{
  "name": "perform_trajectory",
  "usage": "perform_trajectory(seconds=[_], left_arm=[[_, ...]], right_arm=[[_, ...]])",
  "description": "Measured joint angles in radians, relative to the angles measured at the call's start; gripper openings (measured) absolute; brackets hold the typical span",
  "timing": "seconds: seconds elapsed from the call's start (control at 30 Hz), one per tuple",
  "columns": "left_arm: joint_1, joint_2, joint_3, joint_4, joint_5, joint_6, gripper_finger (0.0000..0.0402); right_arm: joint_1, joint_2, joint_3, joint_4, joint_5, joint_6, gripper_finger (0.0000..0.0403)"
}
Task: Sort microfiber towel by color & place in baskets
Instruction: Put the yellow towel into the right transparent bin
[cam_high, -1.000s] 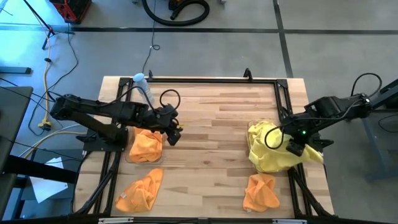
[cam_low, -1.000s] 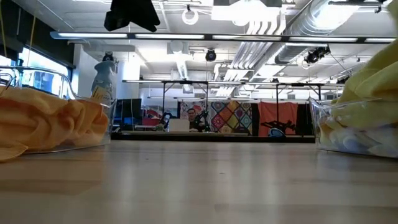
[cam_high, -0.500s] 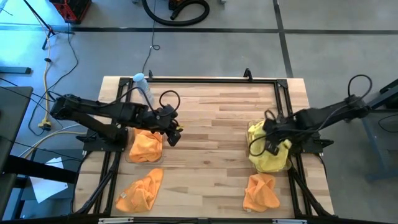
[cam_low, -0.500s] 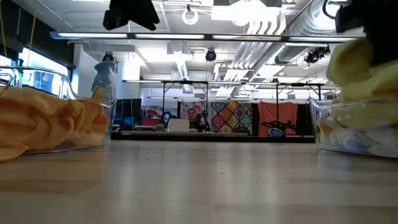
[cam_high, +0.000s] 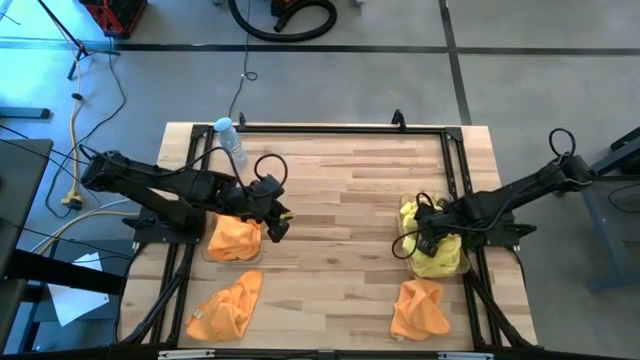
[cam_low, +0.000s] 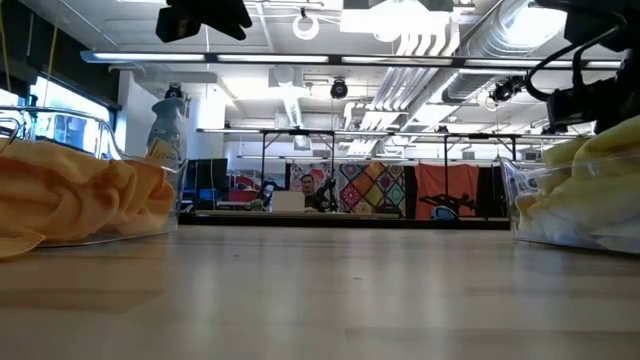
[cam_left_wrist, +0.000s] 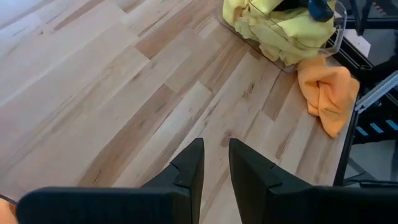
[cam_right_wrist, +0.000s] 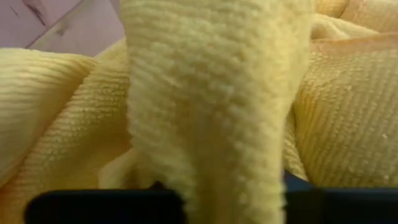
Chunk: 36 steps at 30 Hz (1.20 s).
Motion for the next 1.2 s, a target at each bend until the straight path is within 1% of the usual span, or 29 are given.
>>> perform_trajectory(seconds=[0.17, 0.33, 0.43, 0.57, 0.77, 0.87, 0.97, 1.13, 1.2], left_arm=[[-0.004, 0.0, 0.0, 0.0, 0.0, -0.019, 0.0062], [-0.02, 0.0, 0.0, 0.0, 0.0, -0.037, 0.0062], [-0.03, 0.0, 0.0, 0.002, 0.0, -0.051, 0.0062], [-0.05, 0.0, 0.0, 0.007, -0.025, -0.069, 0.0062], [-0.078, 0.0, 0.001, 0.024, -0.039, -0.09, 0.0062], [-0.093, 0.0, 0.001, 0.024, -0.046, -0.11, 0.0062], [-0.116, 0.0, 0.001, 0.021, -0.07, -0.169, 0.0062], [-0.204, 0.0, 0.001, 0.004, -0.224, -0.346, 0.0062], [-0.243, 0.0, 0.001, -0.018, -0.255, -0.413, 0.0062]], right_arm=[[0.0, 0.0, 0.057, -0.058, 0.018, -0.015, 0.0127], [0.0, 0.002, 0.195, -0.202, 0.017, -0.045, 0.017], [0.0, 0.002, 0.285, -0.291, 0.017, -0.045, 0.0183], [0.001, 0.001, 0.38, -0.384, 0.012, -0.045, 0.0189], [0.001, 0.0, 0.468, -0.419, 0.009, -0.047, 0.0189], [0.001, 0.0, 0.471, -0.414, 0.019, -0.072, 0.0189], [0.001, 0.0, 0.424, -0.376, 0.021, -0.114, 0.0187], [0.001, 0.0, 0.266, -0.215, 0.015, -0.182, 0.0165], [0.001, 0.0, 0.192, -0.143, 0.008, -0.184, 0.0153]])
